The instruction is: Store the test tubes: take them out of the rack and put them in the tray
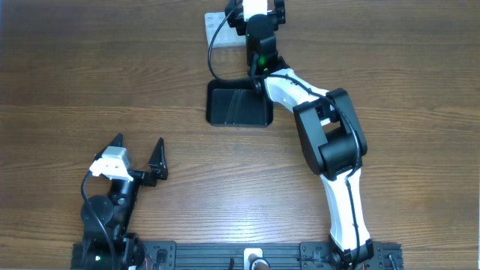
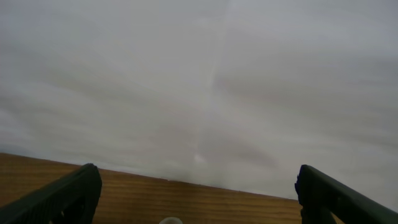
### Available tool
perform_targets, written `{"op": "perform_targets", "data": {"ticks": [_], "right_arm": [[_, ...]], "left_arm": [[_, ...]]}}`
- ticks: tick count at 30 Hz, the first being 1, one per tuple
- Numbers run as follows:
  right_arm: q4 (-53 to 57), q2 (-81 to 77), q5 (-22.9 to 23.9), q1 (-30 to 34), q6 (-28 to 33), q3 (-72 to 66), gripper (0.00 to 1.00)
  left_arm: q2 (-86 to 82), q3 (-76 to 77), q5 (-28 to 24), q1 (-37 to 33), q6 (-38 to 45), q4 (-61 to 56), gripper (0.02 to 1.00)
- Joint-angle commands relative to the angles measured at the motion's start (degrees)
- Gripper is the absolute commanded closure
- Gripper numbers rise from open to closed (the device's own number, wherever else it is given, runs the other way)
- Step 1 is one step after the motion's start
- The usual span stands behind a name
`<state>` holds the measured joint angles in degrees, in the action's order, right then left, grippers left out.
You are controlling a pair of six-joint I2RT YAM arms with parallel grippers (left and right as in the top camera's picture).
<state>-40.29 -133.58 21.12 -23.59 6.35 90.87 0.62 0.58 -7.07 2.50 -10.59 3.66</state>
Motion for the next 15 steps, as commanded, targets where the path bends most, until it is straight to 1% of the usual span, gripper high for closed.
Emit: {"op": "perform_targets", "data": {"ticks": [1, 9, 13, 15], "right_arm": [[1.16, -1.44, 0.76, 0.55, -5.16, 1.27, 0.009], [3.89, -2.14, 0.76, 0.52, -8.31, 1.27, 0.014], [3.91, -2.51, 0.33, 0.52, -8.68, 1.27, 0.095], [4.04, -2.54, 0.02, 0.46, -8.72, 1.27, 0.102]], "left_arm": [[-0.46, -0.24, 0.24, 0.22, -0.79, 0.15, 0.018], [-0.46, -0.24, 0.24, 0.22, -0.76, 0.13, 0.018], [-0.46, -0.24, 0.26, 0.22, -0.79, 0.15, 0.018], [-0.46, -0.24, 0.26, 0.22, -0.76, 0.15, 0.018]]}}
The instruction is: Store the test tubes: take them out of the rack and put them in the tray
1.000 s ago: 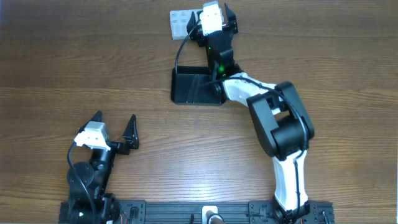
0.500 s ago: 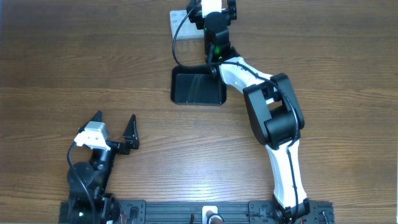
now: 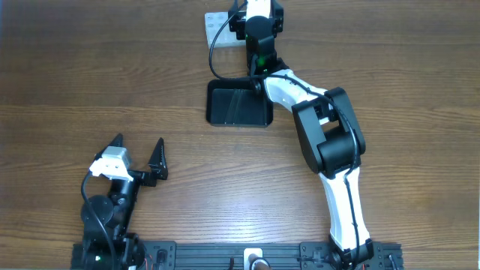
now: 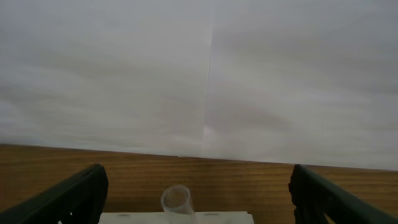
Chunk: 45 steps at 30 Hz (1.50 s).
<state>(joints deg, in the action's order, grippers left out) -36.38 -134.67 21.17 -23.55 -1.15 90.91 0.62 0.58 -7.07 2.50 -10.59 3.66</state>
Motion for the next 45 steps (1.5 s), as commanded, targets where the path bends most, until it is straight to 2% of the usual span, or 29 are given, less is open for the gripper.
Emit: {"op": "perform_targets", "data": {"ticks": [1, 13, 19, 26, 31, 39, 45], "right_arm": [[0.13, -1.44, -0.44, 0.42, -1.22, 1.22, 0.102], [-1.97, -2.97, -1.99, 0.37, -1.57, 1.22, 0.191], [-1.97, -3.08, -2.05, 0.37, -1.6, 1.22, 0.325], [-1.95, -3.26, -2.05, 0.37, -1.62, 1.22, 0.375], [-1.88, -3.26, -2.05, 0.37, -1.88, 1.22, 0.5], [-1.55, -3.26, -2.05, 0.37, -2.08, 1.22, 0.542], [-1.55, -3.26, -2.05, 0.37, -2.05, 1.22, 0.634]], "left_arm": [[-0.46, -0.24, 0.24, 0.22, -0.79, 0.13, 0.018], [-0.46, -0.24, 0.26, 0.22, -0.79, 0.13, 0.018], [-0.46, -0.24, 0.26, 0.24, -0.79, 0.15, 0.02], [-0.46, -0.24, 0.26, 0.24, -0.79, 0.15, 0.018], [-0.46, -0.24, 0.24, 0.22, -0.76, 0.15, 0.018], [-0.46, -0.24, 0.24, 0.22, -0.76, 0.13, 0.018], [-0.46, -0.24, 0.26, 0.22, -0.79, 0.13, 0.018]]}}
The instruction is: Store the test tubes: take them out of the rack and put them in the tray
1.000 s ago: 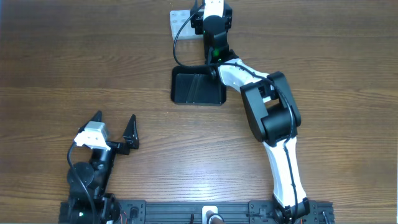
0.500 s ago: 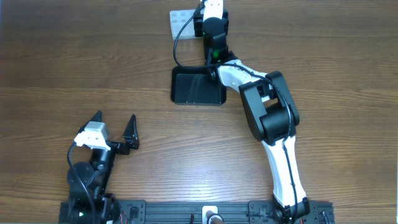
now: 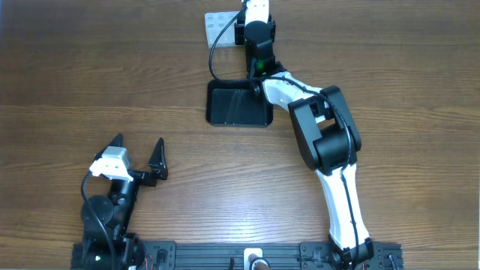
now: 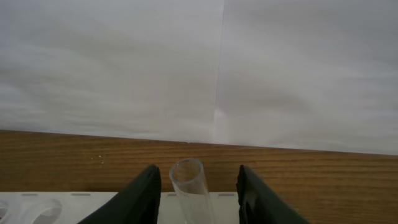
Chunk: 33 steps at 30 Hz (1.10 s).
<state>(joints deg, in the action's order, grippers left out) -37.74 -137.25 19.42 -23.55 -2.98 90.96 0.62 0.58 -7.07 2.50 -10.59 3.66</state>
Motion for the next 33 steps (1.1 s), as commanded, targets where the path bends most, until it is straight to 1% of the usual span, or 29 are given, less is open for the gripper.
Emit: {"op": "perform_targets", "data": {"ticks": [1, 9, 18, 25, 31, 33], "right_arm": [[-0.2, -0.68, -0.31, 0.37, -0.22, 1.18, 0.641], [-0.2, -0.68, -0.31, 0.37, -0.24, 1.18, 0.726], [-0.2, -0.68, -0.31, 0.37, -0.87, 1.18, 0.794], [-0.2, -0.68, -0.31, 0.37, -0.87, 1.18, 0.814], [-0.2, -0.68, -0.31, 0.37, -0.87, 1.18, 0.866], [-0.2, -0.68, -0.31, 0.37, -0.87, 1.18, 0.869]], "left_arm": [[-0.46, -0.24, 0.24, 0.22, -0.79, 0.15, 0.018], [-0.46, -0.24, 0.24, 0.22, -0.79, 0.15, 0.018], [-0.46, -0.24, 0.24, 0.22, -0.79, 0.13, 0.018], [-0.46, -0.24, 0.24, 0.24, -0.79, 0.15, 0.018], [-0.46, -0.24, 0.24, 0.24, -0.79, 0.15, 0.02], [-0.46, -0.24, 0.24, 0.22, -0.76, 0.15, 0.02]]}}
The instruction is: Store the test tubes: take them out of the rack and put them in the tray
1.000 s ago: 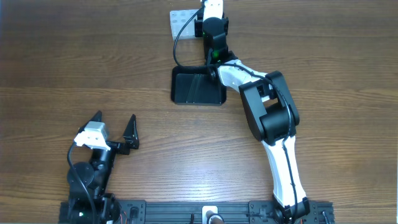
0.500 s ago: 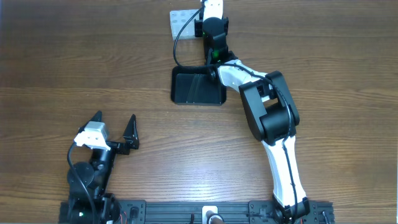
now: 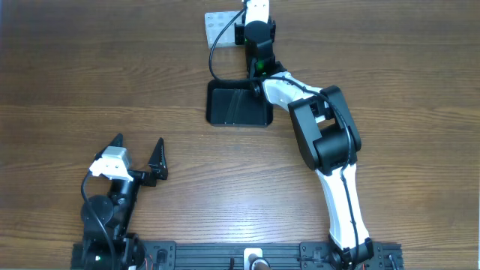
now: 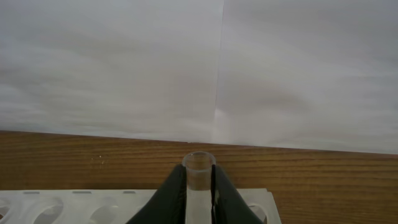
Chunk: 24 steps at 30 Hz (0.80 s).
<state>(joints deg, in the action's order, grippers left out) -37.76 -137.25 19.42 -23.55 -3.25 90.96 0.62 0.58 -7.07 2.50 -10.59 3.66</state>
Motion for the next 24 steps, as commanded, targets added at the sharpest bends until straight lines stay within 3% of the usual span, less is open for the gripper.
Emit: {"op": "perform_targets", "data": {"ticks": [1, 9, 19, 24], "right_arm": [[-0.2, -0.68, -0.31, 0.37, -0.59, 1.18, 0.871], [-0.2, -0.68, -0.26, 0.37, -0.61, 1.18, 0.89], [-0.46, -0.68, -0.28, 1.2, -0.61, 1.18, 0.684], [-0.83, -0.68, -1.42, 1.75, -1.03, 1.25, 0.518]], "left_arm": [[-0.46, -0.24, 0.24, 0.22, -0.79, 0.13, 0.018], [-0.46, -0.24, 0.24, 0.22, -0.79, 0.13, 0.018], [-0.46, -0.24, 0.24, 0.22, -0.79, 0.13, 0.018], [-0.46, -0.24, 0.26, 0.22, -0.79, 0.13, 0.018]]}}
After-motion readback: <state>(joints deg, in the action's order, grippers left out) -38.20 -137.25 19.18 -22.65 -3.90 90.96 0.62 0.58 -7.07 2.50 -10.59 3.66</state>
